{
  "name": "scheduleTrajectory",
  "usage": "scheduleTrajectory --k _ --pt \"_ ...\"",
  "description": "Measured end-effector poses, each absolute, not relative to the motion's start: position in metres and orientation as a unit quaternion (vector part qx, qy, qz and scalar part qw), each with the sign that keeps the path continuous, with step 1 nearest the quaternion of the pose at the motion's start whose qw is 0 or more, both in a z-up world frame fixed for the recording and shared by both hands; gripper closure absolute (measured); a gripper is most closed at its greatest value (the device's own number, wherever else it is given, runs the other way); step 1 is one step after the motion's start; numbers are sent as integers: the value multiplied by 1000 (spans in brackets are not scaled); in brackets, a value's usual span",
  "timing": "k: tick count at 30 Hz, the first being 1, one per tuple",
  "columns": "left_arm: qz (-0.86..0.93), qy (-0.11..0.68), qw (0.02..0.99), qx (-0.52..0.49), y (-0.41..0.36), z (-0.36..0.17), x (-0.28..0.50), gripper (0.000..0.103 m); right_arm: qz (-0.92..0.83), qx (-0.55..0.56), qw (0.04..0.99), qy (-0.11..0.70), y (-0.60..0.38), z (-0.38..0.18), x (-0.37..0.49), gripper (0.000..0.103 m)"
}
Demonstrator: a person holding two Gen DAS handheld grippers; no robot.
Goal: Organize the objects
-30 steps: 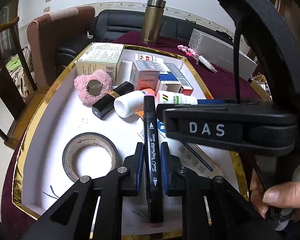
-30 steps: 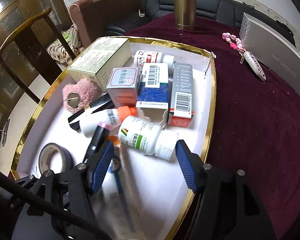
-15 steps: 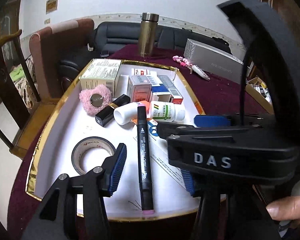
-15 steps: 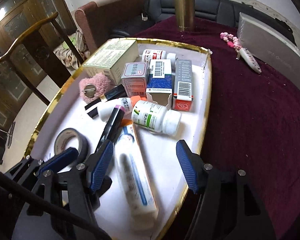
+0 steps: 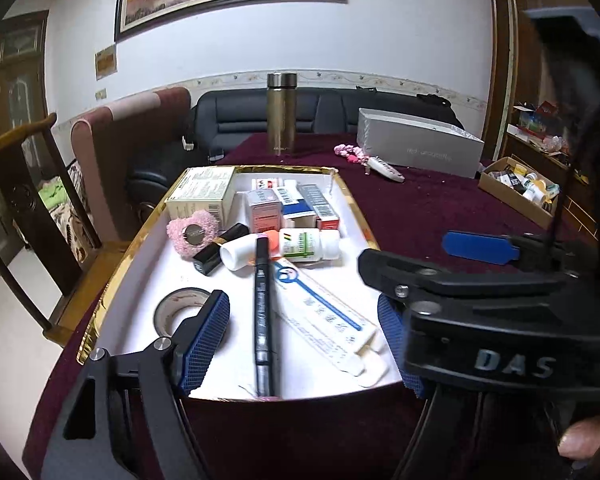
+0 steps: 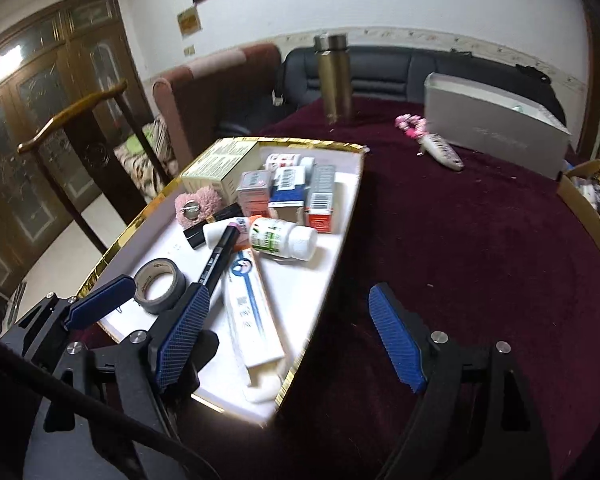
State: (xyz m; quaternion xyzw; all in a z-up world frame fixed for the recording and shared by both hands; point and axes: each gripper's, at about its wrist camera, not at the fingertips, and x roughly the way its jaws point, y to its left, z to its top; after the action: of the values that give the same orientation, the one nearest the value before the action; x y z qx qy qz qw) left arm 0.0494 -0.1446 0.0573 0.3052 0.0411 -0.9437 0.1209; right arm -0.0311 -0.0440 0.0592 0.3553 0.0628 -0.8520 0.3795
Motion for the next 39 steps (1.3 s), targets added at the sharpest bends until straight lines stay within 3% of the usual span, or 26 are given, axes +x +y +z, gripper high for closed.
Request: scheduleTrajectory --k 5,8,11,13,23,39 --pt "-946 4 113 304 -113 64 51 28 -887 293 355 35 7 73 -18 20" --pt "-950 -35 93 297 -88 71 54 16 -901 275 336 4 42 83 -19 18" --pt "-958 -36 57 278 -71 79 60 15 -910 269 317 -4 68 86 -20 17" --pt "-959 -35 36 279 -60 82 61 7 -915 270 301 -6 82 85 -21 17" --pt "-955 -99 24 280 -15 89 66 7 -920 286 264 -48 140 70 -27 17" --pt "-951 -102 37 290 -11 80 66 7 -915 308 251 -66 158 52 -38 17"
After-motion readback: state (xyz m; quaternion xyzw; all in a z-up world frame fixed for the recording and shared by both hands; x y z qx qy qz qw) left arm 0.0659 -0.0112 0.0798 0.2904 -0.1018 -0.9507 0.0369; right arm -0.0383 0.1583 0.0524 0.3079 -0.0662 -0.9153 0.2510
